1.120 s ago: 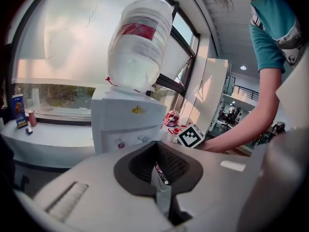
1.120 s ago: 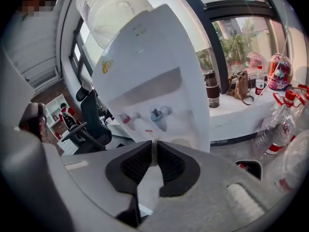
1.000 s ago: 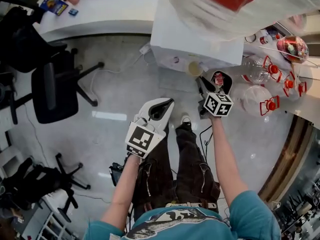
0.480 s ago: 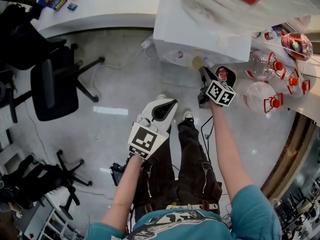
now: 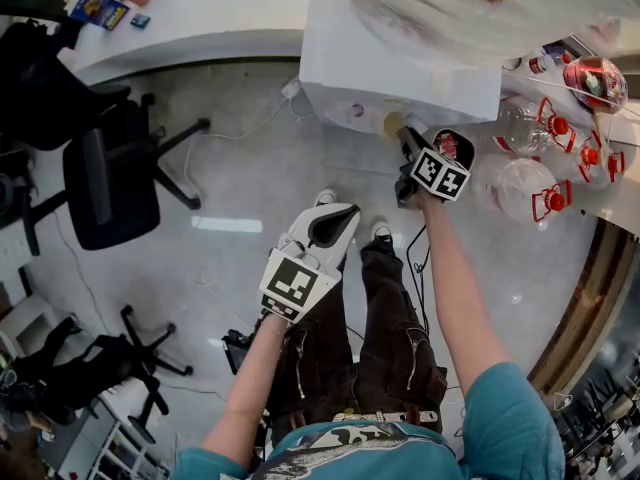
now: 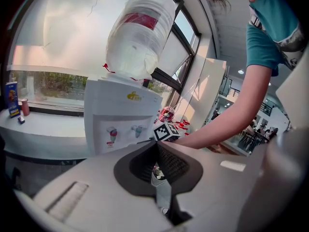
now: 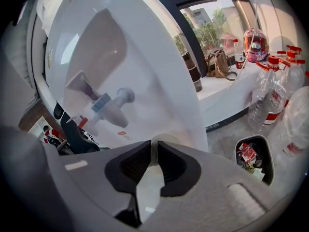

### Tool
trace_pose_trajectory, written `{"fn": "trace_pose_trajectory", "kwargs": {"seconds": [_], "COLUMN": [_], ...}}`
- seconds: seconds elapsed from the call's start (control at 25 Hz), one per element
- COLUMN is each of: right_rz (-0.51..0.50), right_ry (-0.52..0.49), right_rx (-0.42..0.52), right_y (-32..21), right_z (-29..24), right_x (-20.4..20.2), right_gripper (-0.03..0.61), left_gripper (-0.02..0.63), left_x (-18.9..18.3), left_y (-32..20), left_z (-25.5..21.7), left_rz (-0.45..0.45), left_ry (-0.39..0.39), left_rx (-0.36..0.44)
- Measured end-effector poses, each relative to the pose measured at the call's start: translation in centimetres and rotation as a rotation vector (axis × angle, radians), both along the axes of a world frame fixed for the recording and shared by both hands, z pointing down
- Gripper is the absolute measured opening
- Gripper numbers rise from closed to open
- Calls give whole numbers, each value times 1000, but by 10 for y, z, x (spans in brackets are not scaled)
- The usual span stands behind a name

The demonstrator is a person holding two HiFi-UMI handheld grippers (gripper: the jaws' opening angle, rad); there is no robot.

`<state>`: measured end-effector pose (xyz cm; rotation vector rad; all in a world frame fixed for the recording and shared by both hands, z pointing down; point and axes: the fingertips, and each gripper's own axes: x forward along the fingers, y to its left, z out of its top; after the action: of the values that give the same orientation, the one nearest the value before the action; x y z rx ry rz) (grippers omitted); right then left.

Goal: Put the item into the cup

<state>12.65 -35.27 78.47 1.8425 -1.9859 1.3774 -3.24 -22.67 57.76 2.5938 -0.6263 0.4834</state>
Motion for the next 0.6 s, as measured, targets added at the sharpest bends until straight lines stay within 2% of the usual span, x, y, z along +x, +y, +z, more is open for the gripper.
{"fn": "trace_pose_trajectory", "kwargs": {"seconds": [0.16, 0.6], "right_rz": [-5, -3], "right_ry": [-13, -62], "right_rx": [-7, -2], "right_y": [-1, 4], "right_z": [1, -6], "right_x": [-2, -9], "right_gripper": [80, 87], "left_gripper": [12, 12], "left_x": [0, -1], "left_y": [2, 1], "left_z": [3, 5], "left_rz": [1, -3], "left_ry": [-7, 1], "left_rx": [-9, -17]}}
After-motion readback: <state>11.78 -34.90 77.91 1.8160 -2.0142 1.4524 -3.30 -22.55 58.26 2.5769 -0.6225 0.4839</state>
